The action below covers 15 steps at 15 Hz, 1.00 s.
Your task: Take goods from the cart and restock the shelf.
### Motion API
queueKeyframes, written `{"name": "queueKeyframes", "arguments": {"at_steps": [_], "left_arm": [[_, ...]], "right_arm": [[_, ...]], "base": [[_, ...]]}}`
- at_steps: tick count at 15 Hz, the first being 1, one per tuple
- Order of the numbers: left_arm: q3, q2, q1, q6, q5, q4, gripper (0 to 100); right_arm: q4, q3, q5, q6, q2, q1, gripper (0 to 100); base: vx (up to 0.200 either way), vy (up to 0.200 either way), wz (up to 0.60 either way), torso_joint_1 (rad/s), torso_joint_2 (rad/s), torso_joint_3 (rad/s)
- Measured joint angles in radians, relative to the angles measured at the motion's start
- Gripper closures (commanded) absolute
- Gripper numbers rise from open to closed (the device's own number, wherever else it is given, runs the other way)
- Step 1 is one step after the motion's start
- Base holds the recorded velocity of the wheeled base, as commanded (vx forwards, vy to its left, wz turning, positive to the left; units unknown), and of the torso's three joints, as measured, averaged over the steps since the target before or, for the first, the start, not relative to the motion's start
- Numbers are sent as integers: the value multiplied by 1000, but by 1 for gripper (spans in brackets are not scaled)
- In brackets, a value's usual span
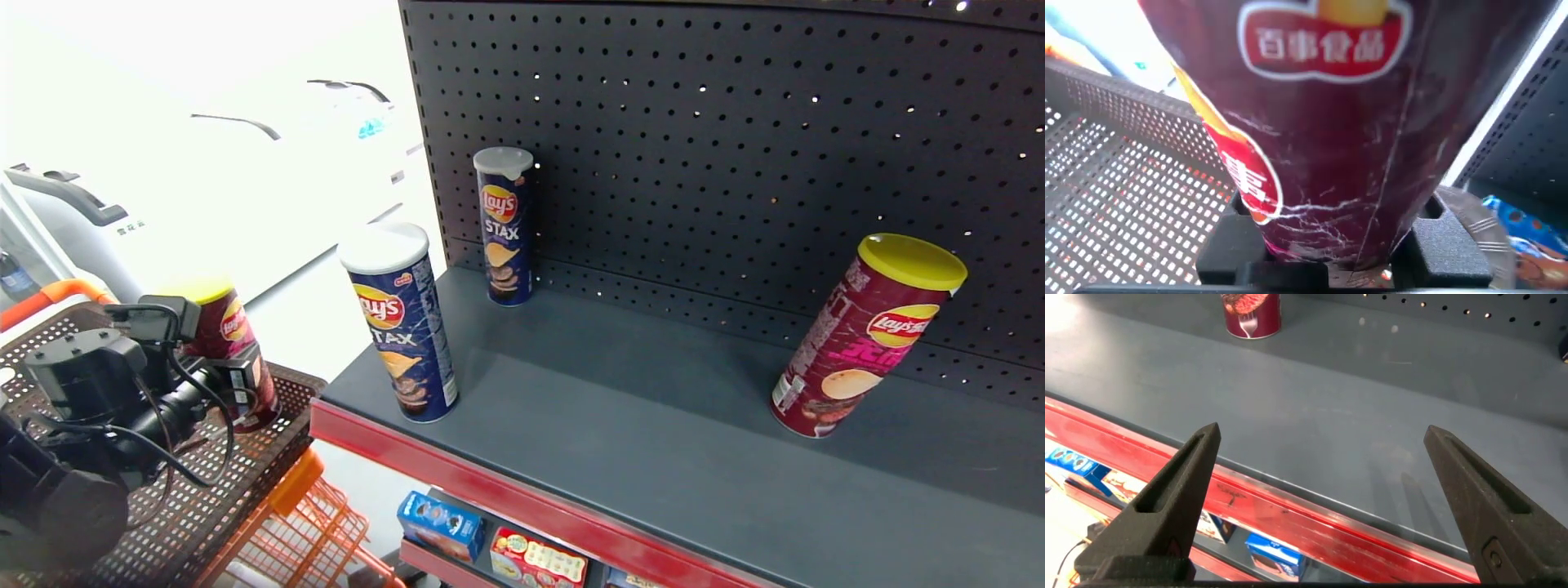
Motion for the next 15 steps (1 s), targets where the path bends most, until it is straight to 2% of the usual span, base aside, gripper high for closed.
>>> {"name": "queueKeyframes", "arguments": {"at_steps": [3,10,15], "left_arm": [[-14,-101,-3,-1,-44,104,100],[-14,-322,-4,-6,-83,299,100],[-5,-426,-21,-6,-87,325,100]], "right_arm": [[0,0,0,0,0,0,0],[0,0,0,0,0,-1,0],[0,0,0,0,0,0,0]], "base": [[0,0,0,0,0,0],[0,0,0,0,0,0],[0,0,0,0,0,0]]}}
